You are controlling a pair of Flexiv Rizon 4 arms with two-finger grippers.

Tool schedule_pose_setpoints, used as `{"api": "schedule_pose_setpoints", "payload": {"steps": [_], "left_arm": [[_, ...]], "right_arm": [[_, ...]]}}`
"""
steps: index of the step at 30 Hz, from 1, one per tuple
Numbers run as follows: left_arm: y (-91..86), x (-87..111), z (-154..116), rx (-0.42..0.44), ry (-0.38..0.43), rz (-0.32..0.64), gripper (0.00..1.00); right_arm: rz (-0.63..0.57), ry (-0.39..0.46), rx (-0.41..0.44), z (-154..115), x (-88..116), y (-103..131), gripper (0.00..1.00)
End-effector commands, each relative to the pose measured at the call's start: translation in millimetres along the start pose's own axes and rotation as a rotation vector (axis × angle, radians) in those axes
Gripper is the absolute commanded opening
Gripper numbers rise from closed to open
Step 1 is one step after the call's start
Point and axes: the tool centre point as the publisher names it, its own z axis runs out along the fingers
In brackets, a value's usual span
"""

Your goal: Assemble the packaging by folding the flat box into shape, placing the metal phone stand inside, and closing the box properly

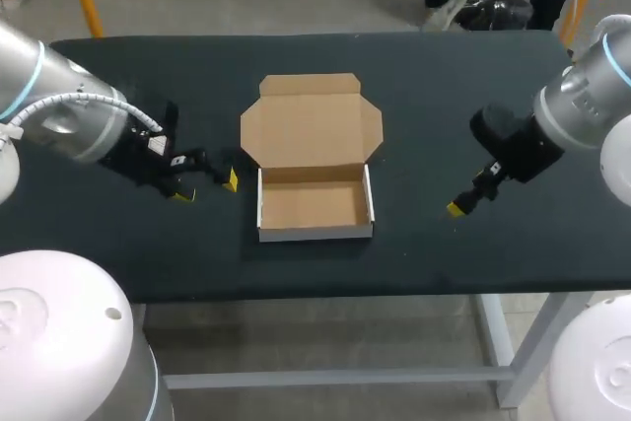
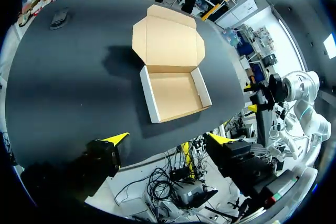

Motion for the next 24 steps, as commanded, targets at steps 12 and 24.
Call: {"api": "schedule_pose_setpoints", "payload": {"steps": [12, 24], "left_arm": [[22.2, 8.8, -87, 0.008, -0.134, -0.167, 1.00], [31.1, 19.5, -117, -0.060, -0.205, -0.290, 1.00]], "right_arm": [[0.337, -0.053, 0.070, -38, -11, -11, 1.00], [0.524, -0.133, 0.113, -65, -15, -21, 1.00]]}}
